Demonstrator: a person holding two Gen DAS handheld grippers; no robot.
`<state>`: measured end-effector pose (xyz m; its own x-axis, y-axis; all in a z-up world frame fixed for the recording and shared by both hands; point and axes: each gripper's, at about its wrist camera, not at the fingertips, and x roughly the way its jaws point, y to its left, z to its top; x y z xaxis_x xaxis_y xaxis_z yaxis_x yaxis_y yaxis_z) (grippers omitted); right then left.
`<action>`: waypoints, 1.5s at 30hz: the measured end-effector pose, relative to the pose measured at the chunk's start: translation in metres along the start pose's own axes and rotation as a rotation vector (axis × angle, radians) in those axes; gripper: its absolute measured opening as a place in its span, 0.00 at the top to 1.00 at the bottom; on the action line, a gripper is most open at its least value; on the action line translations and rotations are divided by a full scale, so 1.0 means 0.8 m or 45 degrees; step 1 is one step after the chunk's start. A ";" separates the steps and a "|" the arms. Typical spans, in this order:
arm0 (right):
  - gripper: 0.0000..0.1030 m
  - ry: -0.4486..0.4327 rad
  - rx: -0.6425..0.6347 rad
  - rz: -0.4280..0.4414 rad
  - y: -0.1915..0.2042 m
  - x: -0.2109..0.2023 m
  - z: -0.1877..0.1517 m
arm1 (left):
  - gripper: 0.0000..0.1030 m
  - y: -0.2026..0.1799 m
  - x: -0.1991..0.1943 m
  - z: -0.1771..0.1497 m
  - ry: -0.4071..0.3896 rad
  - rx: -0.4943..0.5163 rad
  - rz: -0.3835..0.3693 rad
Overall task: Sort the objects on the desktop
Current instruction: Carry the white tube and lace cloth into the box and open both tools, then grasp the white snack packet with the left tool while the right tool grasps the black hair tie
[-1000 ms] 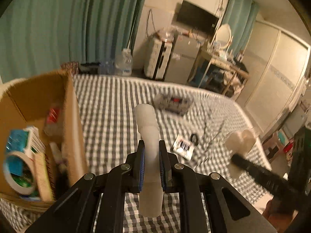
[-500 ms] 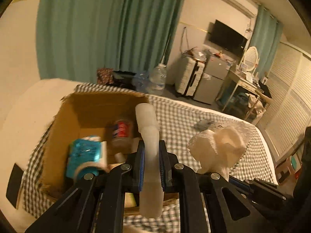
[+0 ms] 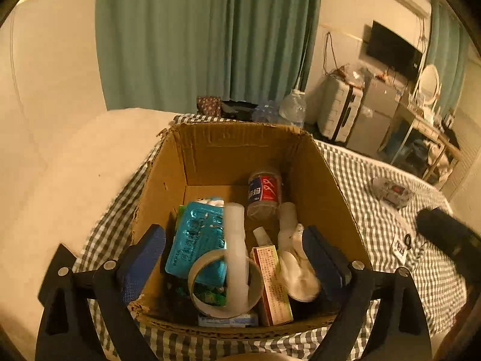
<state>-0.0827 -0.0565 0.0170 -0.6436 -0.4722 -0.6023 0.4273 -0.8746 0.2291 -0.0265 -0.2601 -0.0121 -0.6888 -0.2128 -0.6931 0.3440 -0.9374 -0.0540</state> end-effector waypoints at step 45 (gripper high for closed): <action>0.10 -0.055 0.469 -0.558 -0.418 -0.022 -0.100 | 0.47 -0.455 0.212 -0.132 0.248 0.590 -0.390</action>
<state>-0.1632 0.2530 -0.1100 -0.7396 -0.0541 -0.6709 -0.1297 -0.9666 0.2209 -0.2008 0.0738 -0.1857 -0.5678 0.1006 -0.8170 -0.1973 -0.9802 0.0165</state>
